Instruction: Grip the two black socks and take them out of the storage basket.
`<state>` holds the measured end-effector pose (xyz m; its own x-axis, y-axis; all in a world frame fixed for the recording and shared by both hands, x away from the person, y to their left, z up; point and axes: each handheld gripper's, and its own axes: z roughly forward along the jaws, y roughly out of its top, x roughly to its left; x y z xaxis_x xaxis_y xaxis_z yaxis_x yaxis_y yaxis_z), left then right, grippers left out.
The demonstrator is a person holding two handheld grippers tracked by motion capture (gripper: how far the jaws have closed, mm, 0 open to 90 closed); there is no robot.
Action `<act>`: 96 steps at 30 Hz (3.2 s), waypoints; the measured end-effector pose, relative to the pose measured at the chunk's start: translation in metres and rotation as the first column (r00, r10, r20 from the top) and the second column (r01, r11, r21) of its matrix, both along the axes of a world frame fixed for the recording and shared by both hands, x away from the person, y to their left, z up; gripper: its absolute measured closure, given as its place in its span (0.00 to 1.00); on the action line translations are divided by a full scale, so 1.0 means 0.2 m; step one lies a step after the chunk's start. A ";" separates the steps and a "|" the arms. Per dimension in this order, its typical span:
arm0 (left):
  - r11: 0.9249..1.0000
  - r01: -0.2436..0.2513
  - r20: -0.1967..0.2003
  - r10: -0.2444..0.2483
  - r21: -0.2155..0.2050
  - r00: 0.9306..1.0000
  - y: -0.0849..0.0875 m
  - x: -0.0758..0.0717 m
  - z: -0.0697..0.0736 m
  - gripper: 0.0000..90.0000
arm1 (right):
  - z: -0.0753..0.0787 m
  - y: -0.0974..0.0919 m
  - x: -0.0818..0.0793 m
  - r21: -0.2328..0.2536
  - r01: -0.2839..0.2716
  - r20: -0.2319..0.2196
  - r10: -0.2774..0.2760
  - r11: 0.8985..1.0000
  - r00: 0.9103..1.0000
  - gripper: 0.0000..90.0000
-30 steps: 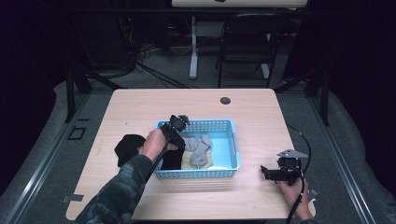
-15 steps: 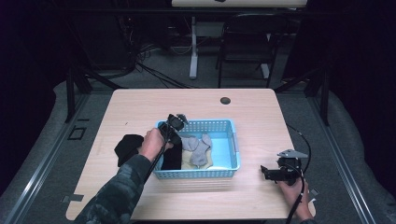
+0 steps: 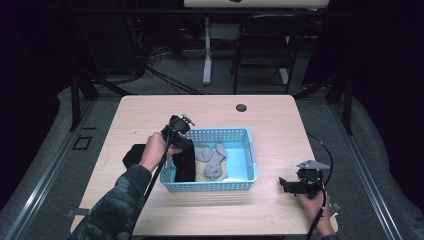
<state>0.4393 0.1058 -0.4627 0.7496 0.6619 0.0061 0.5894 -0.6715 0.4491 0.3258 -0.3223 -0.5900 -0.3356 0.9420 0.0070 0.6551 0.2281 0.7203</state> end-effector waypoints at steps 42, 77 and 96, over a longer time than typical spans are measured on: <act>0.996 0.015 0.147 -0.003 -0.082 0.989 0.21 -0.09 0.64 0.89 | 0.00 0.00 0.00 0.000 0.000 0.000 0.000 1.000 1.000 0.02; 0.983 -0.150 0.161 0.166 -0.110 0.973 0.74 -0.22 0.71 0.89 | 0.00 0.00 0.00 0.000 -0.001 0.000 0.001 1.000 1.000 0.02; 0.964 -0.237 0.062 0.246 -0.117 0.967 0.96 -0.26 0.45 0.89 | 0.00 0.00 0.00 0.001 0.000 0.001 0.000 1.000 1.000 0.02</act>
